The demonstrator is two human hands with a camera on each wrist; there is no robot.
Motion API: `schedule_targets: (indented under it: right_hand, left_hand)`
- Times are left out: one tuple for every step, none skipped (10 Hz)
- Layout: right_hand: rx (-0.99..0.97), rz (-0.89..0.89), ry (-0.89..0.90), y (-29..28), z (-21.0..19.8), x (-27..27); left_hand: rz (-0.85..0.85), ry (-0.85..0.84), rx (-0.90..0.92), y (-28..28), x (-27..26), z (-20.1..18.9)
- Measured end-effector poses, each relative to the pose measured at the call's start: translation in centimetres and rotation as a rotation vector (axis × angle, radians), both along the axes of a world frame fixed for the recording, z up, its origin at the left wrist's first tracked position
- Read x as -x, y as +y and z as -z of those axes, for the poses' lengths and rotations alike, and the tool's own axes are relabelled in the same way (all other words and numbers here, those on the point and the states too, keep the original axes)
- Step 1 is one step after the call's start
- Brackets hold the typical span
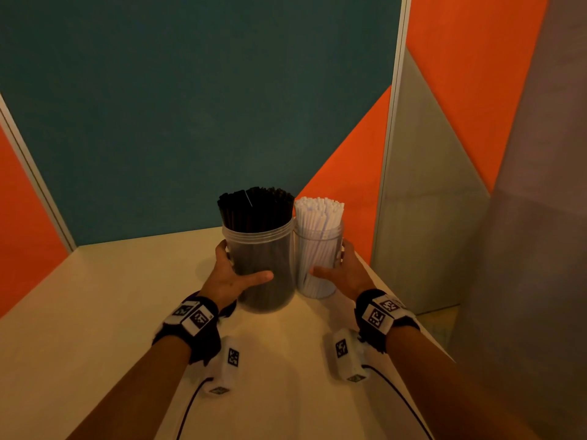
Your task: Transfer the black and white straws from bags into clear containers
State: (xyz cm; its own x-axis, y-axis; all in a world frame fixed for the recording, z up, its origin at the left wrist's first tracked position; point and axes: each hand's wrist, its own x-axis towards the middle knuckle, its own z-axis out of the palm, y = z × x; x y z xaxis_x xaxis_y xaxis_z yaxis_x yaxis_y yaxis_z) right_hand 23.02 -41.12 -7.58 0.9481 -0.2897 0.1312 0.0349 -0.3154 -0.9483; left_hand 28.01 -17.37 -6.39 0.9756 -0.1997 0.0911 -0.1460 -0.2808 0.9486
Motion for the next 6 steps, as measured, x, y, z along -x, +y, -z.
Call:
schedule_targets:
  right_hand:
    - [0.008, 0.004, -0.003, 0.3, 0.1, -0.5]
    - [0.008, -0.008, 0.006, 0.5, 0.1, -0.5]
    - [0.015, -0.033, 0.043, 0.3, 0.0, 0.1]
    - [0.039, -0.051, 0.091, 0.0, -0.6, 2.1]
    - [0.053, -0.067, 0.08, 0.1, -1.3, 5.9]
    - [0.032, -0.13, 0.036, 1.3, -1.3, 11.1]
  left_hand:
    - [-0.004, -0.006, -0.001, 0.4, 0.0, 0.0]
    - [-0.001, 0.011, -0.013, 0.7, -0.2, 0.0]
    - [0.039, 0.037, -0.064, 1.0, 0.0, 0.0]
    - [0.021, 0.076, -0.081, 1.9, 1.1, 0.0]
    - [-0.018, 0.035, -0.128, 4.0, 3.6, -0.2]
    - [-0.019, -0.132, -0.147, 6.1, 7.9, 0.4]
